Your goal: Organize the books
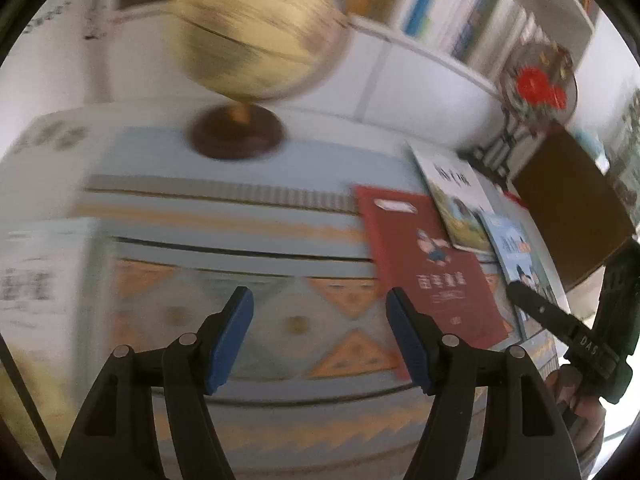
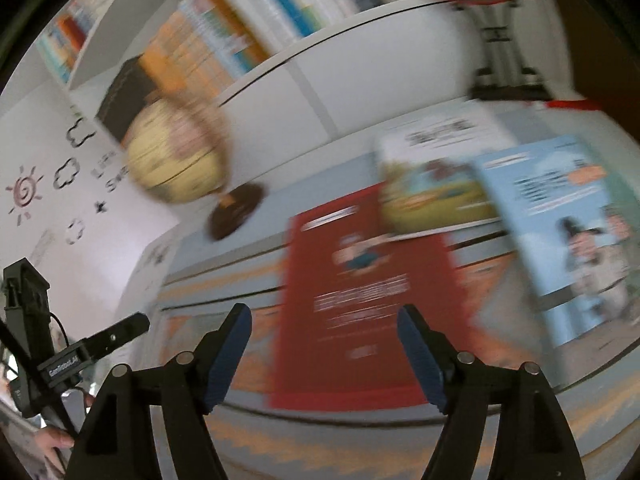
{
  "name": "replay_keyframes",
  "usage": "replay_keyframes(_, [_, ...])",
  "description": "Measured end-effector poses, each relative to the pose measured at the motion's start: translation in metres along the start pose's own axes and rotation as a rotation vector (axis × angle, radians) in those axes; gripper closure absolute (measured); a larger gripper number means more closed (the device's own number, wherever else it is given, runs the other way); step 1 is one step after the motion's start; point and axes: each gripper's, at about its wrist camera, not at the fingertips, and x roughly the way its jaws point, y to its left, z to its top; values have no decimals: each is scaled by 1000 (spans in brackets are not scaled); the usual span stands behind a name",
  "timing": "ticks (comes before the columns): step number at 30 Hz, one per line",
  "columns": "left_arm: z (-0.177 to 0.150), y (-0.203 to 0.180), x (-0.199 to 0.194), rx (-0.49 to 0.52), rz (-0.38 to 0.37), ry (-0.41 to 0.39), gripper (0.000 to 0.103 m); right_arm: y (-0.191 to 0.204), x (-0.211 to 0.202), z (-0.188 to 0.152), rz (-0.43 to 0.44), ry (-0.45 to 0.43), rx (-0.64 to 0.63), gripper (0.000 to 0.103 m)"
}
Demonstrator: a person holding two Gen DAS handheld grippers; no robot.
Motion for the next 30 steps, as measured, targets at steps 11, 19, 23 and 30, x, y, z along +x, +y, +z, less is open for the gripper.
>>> replay_keyframes(11, [-13, -63, 84, 147, -29, 88, 34, -40, 35, 8, -53, 14, -80, 29])
replay_keyframes(19, [-26, -82, 93, 262, -67, 109, 29, -31, 41, -1, 89, 89, -54, 23])
replay_keyframes(23, [-27, -66, 84, 219, -103, 148, 29, -33, 37, -6, 177, 137, 25, 23])
replay_keyframes(30, [-43, -33, 53, 176, -91, 149, 29, 3, 37, -31, 214, 212, -34, 21])
